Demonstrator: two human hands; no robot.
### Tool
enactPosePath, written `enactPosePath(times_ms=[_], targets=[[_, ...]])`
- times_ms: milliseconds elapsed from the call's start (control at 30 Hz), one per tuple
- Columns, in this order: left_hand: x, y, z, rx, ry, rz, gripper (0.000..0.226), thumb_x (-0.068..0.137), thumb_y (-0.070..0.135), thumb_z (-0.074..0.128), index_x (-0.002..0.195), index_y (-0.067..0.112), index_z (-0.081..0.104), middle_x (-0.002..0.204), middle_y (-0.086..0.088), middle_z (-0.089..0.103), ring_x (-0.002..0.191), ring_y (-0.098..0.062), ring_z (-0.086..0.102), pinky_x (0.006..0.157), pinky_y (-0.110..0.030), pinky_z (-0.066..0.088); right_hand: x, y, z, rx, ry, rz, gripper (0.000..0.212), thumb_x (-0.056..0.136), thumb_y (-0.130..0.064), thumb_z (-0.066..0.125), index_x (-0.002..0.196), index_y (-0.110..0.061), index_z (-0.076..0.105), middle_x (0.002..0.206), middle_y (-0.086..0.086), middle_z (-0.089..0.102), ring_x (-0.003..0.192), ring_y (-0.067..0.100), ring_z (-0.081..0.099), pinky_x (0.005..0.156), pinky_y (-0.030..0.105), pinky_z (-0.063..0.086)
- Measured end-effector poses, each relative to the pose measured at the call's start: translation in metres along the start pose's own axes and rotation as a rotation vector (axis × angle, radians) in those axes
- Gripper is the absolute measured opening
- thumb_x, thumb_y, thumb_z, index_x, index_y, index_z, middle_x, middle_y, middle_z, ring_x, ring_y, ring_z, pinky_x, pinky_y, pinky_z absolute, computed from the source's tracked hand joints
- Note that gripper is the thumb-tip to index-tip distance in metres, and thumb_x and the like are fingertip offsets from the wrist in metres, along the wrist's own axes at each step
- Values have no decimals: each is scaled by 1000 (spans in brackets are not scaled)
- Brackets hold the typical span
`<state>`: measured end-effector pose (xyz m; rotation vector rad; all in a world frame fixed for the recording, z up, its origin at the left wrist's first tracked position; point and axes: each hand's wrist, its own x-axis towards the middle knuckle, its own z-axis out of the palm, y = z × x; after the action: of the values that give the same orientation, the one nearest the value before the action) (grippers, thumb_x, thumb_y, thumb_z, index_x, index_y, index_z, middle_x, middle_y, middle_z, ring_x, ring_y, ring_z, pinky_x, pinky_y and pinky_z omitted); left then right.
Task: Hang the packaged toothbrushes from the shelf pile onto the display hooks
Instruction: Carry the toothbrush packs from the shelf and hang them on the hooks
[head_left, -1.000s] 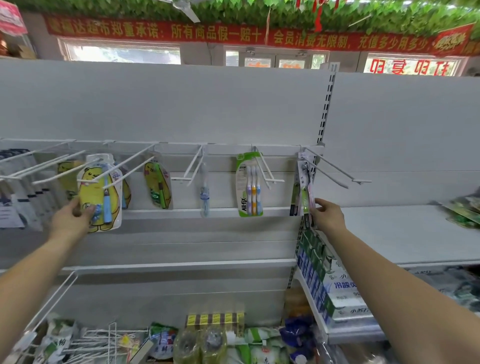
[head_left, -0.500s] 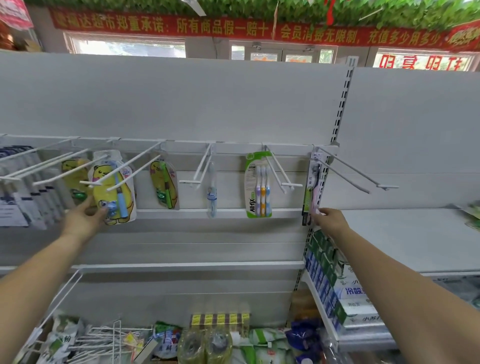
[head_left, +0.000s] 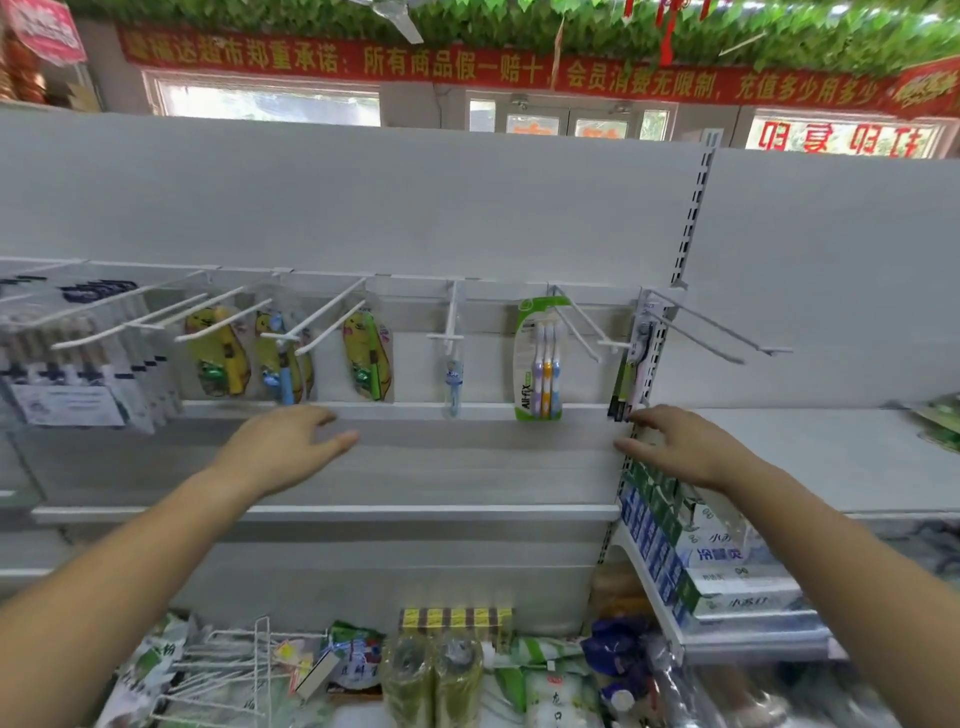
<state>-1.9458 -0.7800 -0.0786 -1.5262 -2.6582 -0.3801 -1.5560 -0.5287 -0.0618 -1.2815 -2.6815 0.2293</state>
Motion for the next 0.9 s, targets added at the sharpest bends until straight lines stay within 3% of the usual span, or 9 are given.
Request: enactPosePath(times_ms=[100,233,433,600,733,900], targets=[[-30,35,-13,25,-28,165,81,88,82,37,148,29,51,151,5,54,137,-17,50,112,-39,42,-48,-23,-9,-22,59,-86,69,90,-67,52,146,-27,48,146,-2,55,129,18,53,106,38,43],[-66,80,-18,40,-20,324,100,73,88,13,145,31,54,148,8,55,137,-15,49,111,-37,39,-108,-34,-14,-85,140,-78,71,89,-73,45,146,-30,48,141,-4,58,124,19,55,102,37,45],[-93,153,1,-110,-89,476,98,68,91,12,143,40,50,146,13,55,130,-12,53,105,-39,44,-207,-16,-22,-43,174,43,70,89,-73,44,147,-32,47,141,-10,55,126,12,52,103,35,44],[-115,232,15,-251,-286,584,120,46,111,10,140,49,49,135,23,57,112,-1,58,100,-38,50,-287,34,-42,54,195,165,63,90,-69,51,144,-37,49,141,-20,53,128,-1,48,106,29,43],[-133,316,35,-272,-360,693,108,56,107,23,145,49,45,140,24,53,119,-1,55,103,-39,50,-347,88,-46,129,233,287,64,87,-71,52,143,-40,47,137,-25,53,123,-6,50,102,26,47],[-157,455,56,-100,-226,924,91,75,96,26,151,47,39,153,18,48,135,-8,50,111,-35,43,-416,183,-63,73,225,405,75,79,-85,37,142,-45,44,135,-26,52,125,-3,51,102,31,49]])
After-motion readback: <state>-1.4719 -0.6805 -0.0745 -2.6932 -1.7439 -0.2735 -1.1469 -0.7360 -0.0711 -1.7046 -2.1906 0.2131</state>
